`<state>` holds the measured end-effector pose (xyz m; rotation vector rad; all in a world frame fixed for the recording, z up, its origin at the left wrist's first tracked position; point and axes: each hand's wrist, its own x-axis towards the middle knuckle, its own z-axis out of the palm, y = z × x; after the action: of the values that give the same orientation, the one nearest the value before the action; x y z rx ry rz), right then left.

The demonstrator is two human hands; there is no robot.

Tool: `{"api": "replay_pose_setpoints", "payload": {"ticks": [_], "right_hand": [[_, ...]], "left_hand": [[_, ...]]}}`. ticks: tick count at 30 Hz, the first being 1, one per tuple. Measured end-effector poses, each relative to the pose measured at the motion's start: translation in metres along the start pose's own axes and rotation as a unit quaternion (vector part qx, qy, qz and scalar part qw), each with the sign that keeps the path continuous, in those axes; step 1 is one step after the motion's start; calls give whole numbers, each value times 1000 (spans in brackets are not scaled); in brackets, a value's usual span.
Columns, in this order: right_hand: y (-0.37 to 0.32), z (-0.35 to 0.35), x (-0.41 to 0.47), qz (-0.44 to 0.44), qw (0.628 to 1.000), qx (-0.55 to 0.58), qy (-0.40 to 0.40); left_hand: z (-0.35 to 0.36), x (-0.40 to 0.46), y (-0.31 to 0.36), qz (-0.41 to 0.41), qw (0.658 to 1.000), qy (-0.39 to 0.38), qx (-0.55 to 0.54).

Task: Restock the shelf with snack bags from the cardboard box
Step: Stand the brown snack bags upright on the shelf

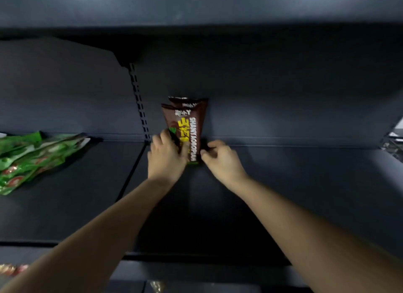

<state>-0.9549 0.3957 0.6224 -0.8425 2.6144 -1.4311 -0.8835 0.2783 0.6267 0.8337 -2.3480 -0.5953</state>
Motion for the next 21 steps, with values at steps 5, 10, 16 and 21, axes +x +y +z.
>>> {"api": "replay_pose_setpoints", "payload": {"ticks": [5, 10, 16, 21], "right_hand": [[5, -45, -20, 0, 1000, -4, -15], [23, -103, -52, 12, 1000, 11, -16], [60, -193, -129, 16, 995, -91, -29], [111, -262, -209, 4, 986, -161, -46]], "left_hand": [[-14, -26, 27, 99, 990, 76, 72], [-12, -70, 80, 221, 973, 60, 11], [14, -166, 161, 261, 961, -25, -94], [49, -257, 206, 293, 940, -87, -151]]}}
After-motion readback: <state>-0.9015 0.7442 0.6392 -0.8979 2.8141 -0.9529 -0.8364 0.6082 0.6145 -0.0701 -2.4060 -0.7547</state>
